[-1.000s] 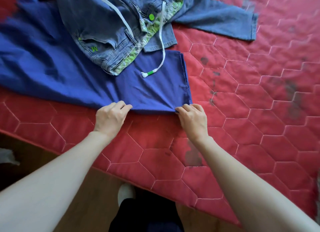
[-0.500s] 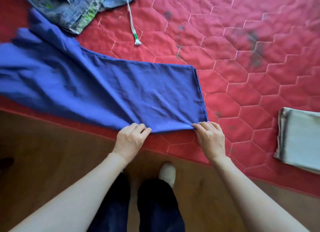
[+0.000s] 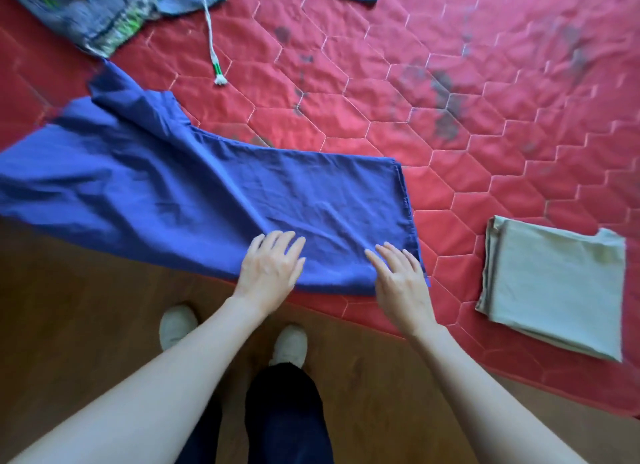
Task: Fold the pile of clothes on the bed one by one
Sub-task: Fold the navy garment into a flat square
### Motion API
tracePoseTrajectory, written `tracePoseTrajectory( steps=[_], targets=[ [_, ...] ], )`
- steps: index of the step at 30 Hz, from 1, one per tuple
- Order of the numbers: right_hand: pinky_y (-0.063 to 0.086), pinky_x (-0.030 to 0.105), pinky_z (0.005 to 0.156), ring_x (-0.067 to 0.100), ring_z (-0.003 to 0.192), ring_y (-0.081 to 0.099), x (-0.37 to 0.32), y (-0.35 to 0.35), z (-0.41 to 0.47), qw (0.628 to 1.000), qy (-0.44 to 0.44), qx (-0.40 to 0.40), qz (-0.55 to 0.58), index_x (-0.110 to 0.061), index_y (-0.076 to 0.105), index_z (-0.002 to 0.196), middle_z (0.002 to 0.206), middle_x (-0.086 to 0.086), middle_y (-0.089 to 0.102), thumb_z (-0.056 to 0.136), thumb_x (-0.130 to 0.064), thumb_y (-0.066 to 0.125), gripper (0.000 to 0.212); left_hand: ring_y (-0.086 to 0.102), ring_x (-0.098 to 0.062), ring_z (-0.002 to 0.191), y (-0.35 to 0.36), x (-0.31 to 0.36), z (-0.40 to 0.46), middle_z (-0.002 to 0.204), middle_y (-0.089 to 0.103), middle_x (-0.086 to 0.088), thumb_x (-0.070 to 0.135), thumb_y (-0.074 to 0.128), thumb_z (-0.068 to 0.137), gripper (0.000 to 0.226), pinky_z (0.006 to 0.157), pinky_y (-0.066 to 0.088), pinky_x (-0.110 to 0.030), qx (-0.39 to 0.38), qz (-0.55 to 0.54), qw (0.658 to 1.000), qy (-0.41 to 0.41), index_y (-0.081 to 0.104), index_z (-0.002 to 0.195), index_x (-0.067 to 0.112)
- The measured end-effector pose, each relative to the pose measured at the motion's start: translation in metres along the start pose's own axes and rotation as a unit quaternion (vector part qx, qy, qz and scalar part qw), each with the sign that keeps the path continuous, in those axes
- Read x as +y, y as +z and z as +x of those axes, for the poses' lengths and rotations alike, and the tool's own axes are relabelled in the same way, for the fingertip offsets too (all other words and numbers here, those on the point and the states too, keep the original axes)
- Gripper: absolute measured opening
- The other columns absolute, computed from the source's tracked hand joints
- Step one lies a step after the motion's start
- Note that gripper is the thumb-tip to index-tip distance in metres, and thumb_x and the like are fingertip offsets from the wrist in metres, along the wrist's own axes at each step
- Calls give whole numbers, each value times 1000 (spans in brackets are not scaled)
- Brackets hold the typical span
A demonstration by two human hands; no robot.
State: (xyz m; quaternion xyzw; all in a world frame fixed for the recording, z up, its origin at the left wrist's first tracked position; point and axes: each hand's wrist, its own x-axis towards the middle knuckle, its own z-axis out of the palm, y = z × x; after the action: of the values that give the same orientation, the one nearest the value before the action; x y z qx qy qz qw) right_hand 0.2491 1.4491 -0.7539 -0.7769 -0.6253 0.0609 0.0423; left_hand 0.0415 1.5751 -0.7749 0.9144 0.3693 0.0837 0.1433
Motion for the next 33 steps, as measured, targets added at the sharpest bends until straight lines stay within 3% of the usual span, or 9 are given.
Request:
tracePoseTrajectory(
  steps=[7,13,21,26,33],
  targets=[
    [44,50,103,34,123,55,-111,11,104,996,-54,-46,50,-6,62,127,128,19,60,83,-7,67,44,62,-38,108,-56,-137,-2,118,63,-22,11,76,78,41,89,49,-53,3,79,988,-134,66,116,-1],
    [14,40,118,22,146,21,-204,36,197,992,-48,-102,63,-17,33,149,155,10,31,100,-26,41,50,56,-40,117,-94,-248,2,128,58,-24,14,72,82,46,95,43,-55,-16,90,980,-178,61,124,-1],
    [18,39,116,25,144,26,-297,57,294,990,-72,-99,76,-10,36,146,149,10,38,98,-26,49,53,45,-36,128,-101,-343,24,141,46,-20,24,64,88,57,103,33,-51,-67,76,971,-218,48,138,4],
    [13,45,118,22,146,20,-339,68,331,978,-150,-139,48,-18,36,148,154,7,33,93,-26,56,59,57,-36,103,-110,-354,13,117,62,-13,25,63,89,52,91,38,-46,-31,4,952,-303,50,136,7],
    [6,52,118,22,149,13,-379,70,334,913,-342,-222,18,-29,35,148,159,3,23,85,-20,58,68,64,-33,91,-134,-353,-43,100,70,-7,21,68,81,29,80,47,-44,36,-37,955,-293,69,105,6]
  ],
)
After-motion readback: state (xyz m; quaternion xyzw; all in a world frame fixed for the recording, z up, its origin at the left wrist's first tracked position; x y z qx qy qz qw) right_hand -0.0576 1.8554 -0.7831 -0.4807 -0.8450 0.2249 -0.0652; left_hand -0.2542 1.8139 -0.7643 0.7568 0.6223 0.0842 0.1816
